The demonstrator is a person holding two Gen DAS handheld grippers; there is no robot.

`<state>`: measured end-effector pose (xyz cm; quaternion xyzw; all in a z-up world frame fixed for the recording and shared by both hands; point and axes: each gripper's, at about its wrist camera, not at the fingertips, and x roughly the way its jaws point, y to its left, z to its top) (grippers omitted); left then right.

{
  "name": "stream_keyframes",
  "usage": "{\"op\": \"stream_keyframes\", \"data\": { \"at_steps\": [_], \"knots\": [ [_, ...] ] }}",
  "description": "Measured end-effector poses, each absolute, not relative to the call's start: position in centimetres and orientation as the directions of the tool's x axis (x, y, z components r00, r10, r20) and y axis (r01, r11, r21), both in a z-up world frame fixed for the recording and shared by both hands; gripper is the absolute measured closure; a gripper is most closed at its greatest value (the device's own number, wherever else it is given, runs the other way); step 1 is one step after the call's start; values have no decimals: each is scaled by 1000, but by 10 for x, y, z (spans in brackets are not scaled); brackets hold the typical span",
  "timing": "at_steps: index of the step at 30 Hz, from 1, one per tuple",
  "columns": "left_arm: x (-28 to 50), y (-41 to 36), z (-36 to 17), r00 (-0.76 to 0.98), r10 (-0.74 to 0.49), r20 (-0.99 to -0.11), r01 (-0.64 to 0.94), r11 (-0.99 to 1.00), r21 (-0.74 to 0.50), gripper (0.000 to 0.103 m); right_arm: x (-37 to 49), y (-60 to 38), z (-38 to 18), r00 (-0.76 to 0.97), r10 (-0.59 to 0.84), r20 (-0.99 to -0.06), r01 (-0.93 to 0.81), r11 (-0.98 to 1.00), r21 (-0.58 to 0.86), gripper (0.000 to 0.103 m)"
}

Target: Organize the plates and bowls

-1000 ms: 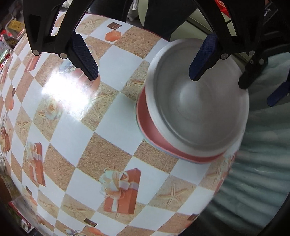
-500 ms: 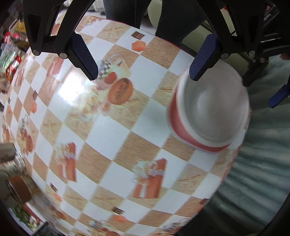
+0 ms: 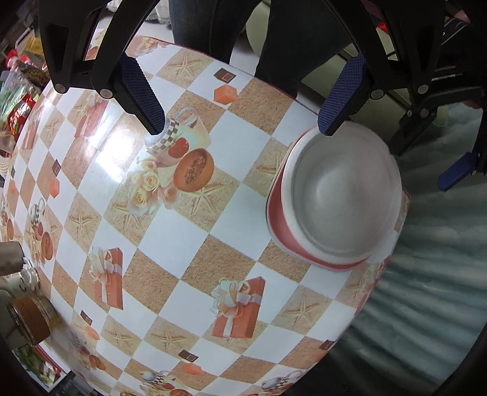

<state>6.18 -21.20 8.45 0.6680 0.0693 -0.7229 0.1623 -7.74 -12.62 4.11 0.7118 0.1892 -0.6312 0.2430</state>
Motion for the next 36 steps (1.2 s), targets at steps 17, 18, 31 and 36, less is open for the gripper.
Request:
{"op": "stream_keyframes", "data": {
  "at_steps": [17,18,31,36],
  "knots": [
    [64,-209,79,-30,-165,-986,318,-937,147,18,-88,-132,52,95,-72,-993,547,-829,113,2],
    [65,-207,76,-15,-165,-986,308,-939,152,18,-87,-136,50,103,-72,-992,553,-825,117,2],
    [67,-203,74,-9,-143,-990,296,-946,134,18,-81,-137,42,140,-48,-989,554,-824,118,2],
    [65,-201,73,-10,-144,-990,282,-950,135,18,-83,-137,43,141,-50,-989,544,-831,119,2]
  ]
}}
